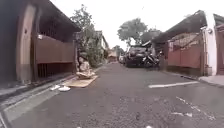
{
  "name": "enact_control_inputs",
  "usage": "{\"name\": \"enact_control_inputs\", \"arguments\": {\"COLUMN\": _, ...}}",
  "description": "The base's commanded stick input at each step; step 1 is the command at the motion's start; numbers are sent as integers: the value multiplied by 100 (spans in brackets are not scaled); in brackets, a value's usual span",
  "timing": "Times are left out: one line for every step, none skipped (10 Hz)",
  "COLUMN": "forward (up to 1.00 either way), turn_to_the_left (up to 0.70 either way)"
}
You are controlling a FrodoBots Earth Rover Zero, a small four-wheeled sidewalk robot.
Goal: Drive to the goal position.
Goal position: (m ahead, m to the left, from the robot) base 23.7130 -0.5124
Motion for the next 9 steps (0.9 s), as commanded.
{"name": "enact_control_inputs", "arguments": {"forward": 100, "turn_to_the_left": 0}}
{"name": "enact_control_inputs", "arguments": {"forward": 100, "turn_to_the_left": 0}}
{"name": "enact_control_inputs", "arguments": {"forward": 100, "turn_to_the_left": -16}}
{"name": "enact_control_inputs", "arguments": {"forward": 100, "turn_to_the_left": -24}}
{"name": "enact_control_inputs", "arguments": {"forward": 100, "turn_to_the_left": -17}}
{"name": "enact_control_inputs", "arguments": {"forward": 100, "turn_to_the_left": -3}}
{"name": "enact_control_inputs", "arguments": {"forward": 100, "turn_to_the_left": 0}}
{"name": "enact_control_inputs", "arguments": {"forward": 100, "turn_to_the_left": -12}}
{"name": "enact_control_inputs", "arguments": {"forward": 100, "turn_to_the_left": -21}}
